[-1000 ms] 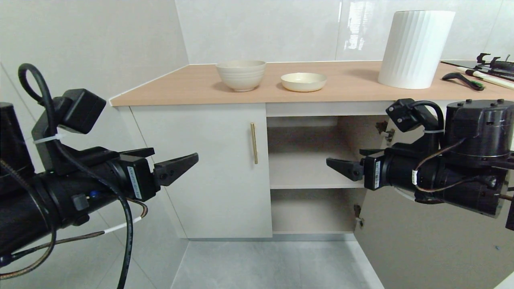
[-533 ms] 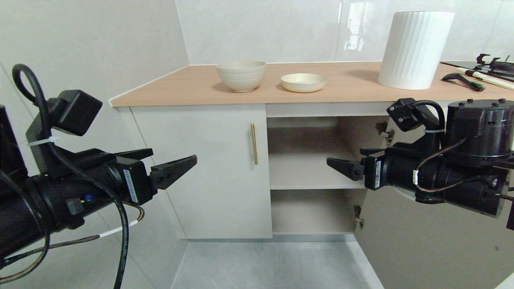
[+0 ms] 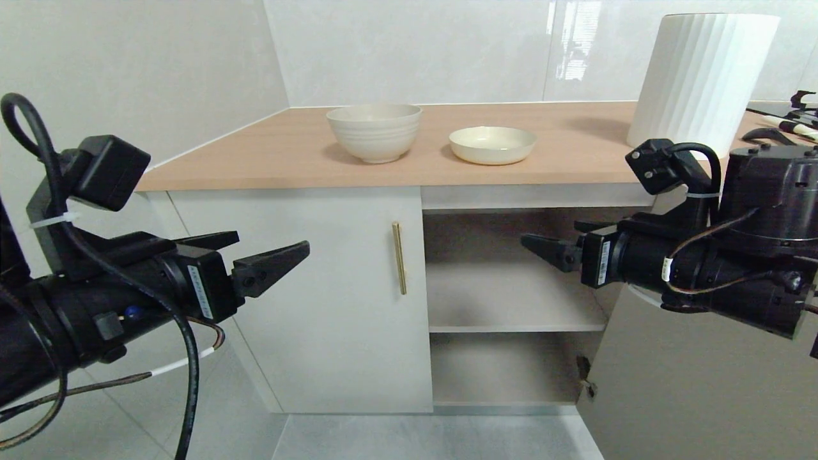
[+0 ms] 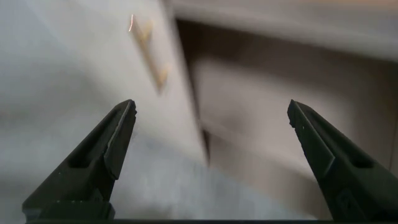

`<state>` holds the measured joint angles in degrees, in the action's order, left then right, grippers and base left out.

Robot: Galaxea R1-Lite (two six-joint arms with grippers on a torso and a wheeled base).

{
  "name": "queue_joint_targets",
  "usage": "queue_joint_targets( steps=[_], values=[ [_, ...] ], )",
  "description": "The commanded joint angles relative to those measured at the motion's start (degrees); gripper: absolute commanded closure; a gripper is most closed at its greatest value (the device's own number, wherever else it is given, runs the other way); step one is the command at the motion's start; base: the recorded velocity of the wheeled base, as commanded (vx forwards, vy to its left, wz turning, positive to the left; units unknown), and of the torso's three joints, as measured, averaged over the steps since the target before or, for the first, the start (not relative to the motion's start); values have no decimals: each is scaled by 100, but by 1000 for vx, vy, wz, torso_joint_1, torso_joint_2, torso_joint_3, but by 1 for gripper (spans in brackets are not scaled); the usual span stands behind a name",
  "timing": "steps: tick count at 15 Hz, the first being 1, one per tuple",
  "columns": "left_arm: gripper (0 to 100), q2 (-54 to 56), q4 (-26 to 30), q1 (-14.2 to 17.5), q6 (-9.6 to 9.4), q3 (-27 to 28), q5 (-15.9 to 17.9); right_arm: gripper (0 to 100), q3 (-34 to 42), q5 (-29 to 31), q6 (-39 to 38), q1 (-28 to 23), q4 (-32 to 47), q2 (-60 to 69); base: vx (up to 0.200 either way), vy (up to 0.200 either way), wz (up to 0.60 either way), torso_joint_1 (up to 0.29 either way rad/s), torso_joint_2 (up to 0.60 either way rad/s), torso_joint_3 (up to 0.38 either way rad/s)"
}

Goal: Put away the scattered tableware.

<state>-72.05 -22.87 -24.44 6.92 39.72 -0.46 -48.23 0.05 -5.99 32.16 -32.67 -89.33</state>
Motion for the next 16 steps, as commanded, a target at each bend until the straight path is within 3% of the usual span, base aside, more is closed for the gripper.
queue_joint_targets(
  steps=[1, 10, 12, 13, 14, 16],
  values=[
    [0, 15, -16, 1, 11, 1, 2, 0, -3, 13, 1, 10, -29, -14, 0, 0, 0, 0, 0, 0],
    [0, 42, -16, -8, 11, 19, 2, 0, -117, 531, 1, 247, -29, 91, 0, 0, 0, 0, 0, 0],
    [0, 42, -16, -8, 107, 62, 11, 0, -117, 531, 1, 247, -29, 100, 0, 0, 0, 0, 0, 0],
    [0, 68, -25, -8, 301, 89, 73, 0, -117, 531, 1, 247, -29, 100, 0, 200, 0, 2, 7, 2],
    [0, 85, -25, -8, 362, 106, 143, 0, -108, 531, 1, 247, -29, 91, 0, 200, 0, 7, 2, 2],
    [0, 77, -7, -8, 336, 89, 187, 0, -108, 531, 1, 247, -29, 100, 0, 100, 0, 1, 1, 1]
  ],
)
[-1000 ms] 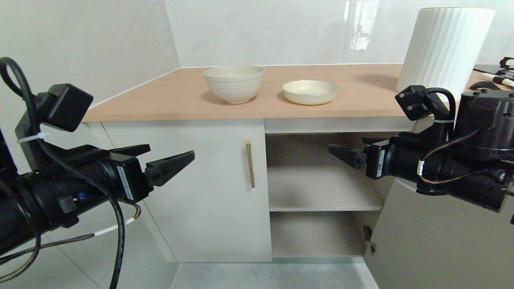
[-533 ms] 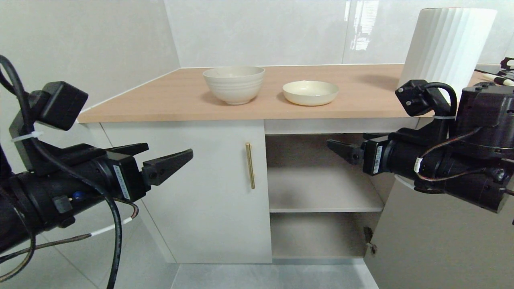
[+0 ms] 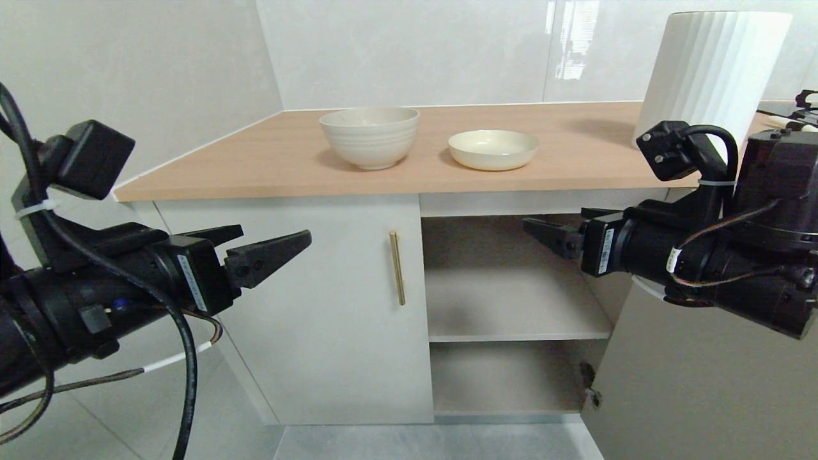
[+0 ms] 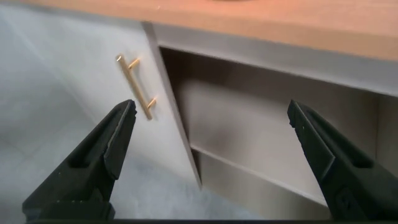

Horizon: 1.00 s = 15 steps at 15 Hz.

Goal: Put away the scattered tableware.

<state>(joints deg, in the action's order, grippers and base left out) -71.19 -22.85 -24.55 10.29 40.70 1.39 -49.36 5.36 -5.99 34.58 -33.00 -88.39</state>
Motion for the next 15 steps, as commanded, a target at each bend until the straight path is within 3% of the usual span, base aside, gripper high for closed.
queue_joint_targets(
  steps=[1, 7, 12, 15],
  values=[
    [0, -9, -1, 3, -18, -19, 2, 0, 5, -9, 1, 4, 4, 15, 0, 0, 0, 0, 0, 0],
    [0, 0, -1, -6, -212, -71, -7, 0, -3, -18, -78, 4, 4, 112, 0, 0, 0, 0, 0, 0],
    [0, 9, -1, -6, -220, -71, -7, 0, 32, -18, -78, 4, 30, 173, 0, 0, 0, 0, 0, 0],
    [0, 0, -1, -6, -212, -71, -7, 0, 40, -27, -69, 4, 39, 182, 0, 0, 0, 12, -185, -211]
  ],
)
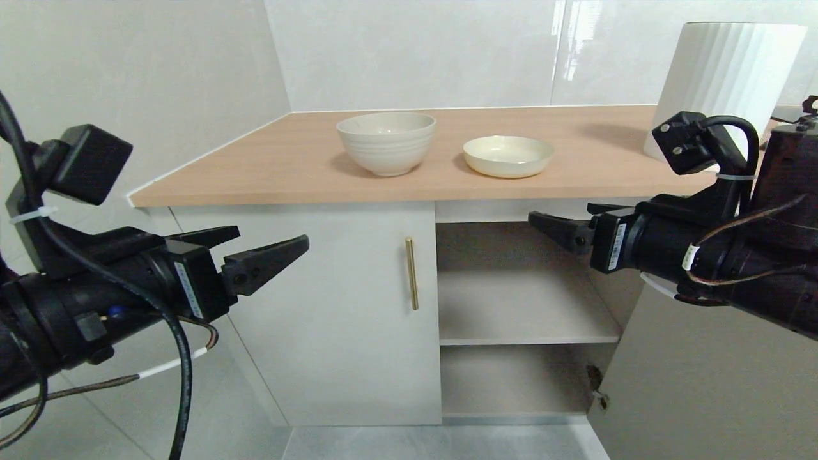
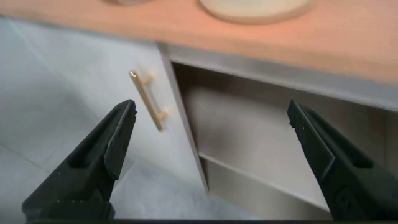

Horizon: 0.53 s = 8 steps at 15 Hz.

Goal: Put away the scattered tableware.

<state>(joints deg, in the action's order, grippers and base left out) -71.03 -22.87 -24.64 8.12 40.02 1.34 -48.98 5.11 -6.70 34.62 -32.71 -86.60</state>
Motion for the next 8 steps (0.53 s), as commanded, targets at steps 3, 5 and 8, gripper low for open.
queue_joint_targets(
  steps=[3, 5, 8],
  values=[
    [0, -16, 2, 3, 5, -3, 7, 0, 20, 8, 3, 10, 10, 3, 0, 0, 0, 58, -382, -351],
    [0, -24, 2, 3, -3, -3, 7, 0, 20, 8, 20, 18, 10, 3, 0, 0, 0, 61, -520, -332],
    [0, -33, 2, 3, 5, -3, 7, 0, 55, 17, 29, 124, 19, -6, 0, 0, 0, 131, -450, -331]
  ],
)
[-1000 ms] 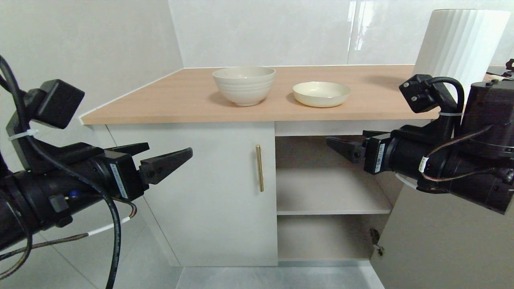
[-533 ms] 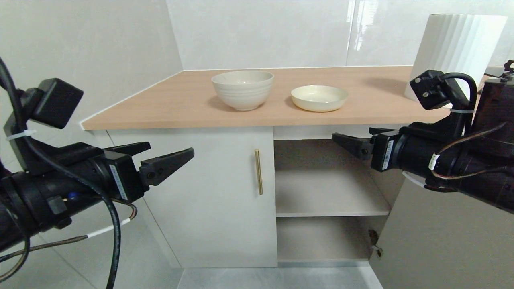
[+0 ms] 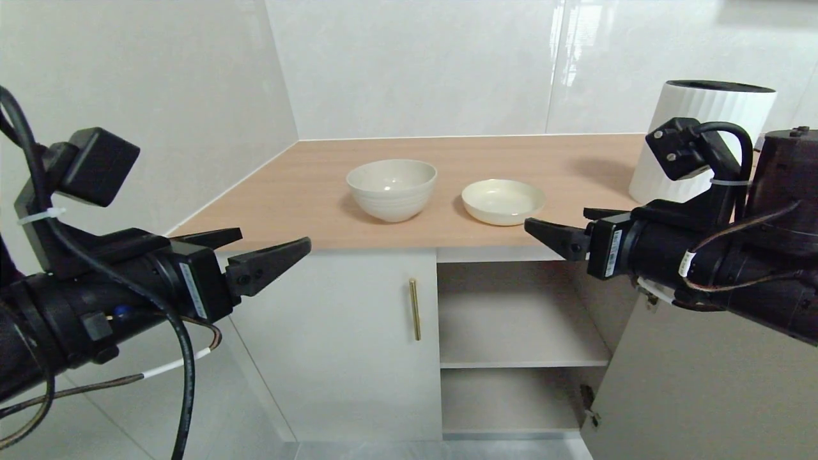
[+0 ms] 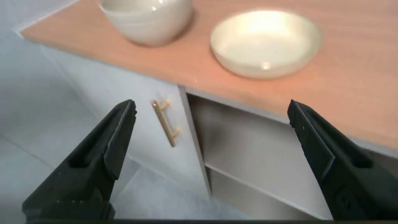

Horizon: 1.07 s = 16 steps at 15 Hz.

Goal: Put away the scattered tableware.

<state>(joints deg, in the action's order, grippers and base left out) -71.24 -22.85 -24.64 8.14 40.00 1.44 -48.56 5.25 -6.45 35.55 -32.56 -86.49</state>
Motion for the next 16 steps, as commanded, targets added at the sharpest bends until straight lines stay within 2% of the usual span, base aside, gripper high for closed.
queue_joint_targets(
  steps=[1, 7, 11, 14, 15, 16],
  values=[
    [0, -21, 8, 3, 3, -1, -3, 0, 13, 2, 3, 31, 4, -17, 0, 0, 0, 139, -466, -325],
    [0, -206, -1, 3, 3, 34, -12, 0, 4, -7, 3, 31, 4, -26, 0, 0, 0, 167, -469, -314],
    [0, -716, 26, 3, 21, 491, -47, 0, -137, 46, 3, 31, -5, -184, 0, 0, 0, 129, -349, -216],
    [0, -1269, 175, 3, 82, 1063, -276, 0, -567, 283, -32, -57, 4, -500, 0, 0, 0, 23, -45, -28],
    [0, -1709, 404, 12, 91, 1502, -487, 0, -708, 670, -32, -233, 4, -869, 0, 0, 0, 0, 0, 0],
    [0, -1920, 562, 3, 91, 1564, -768, 0, -726, 819, -32, -338, 4, -1036, 0, 0, 0, 0, 0, 0]
  ],
)
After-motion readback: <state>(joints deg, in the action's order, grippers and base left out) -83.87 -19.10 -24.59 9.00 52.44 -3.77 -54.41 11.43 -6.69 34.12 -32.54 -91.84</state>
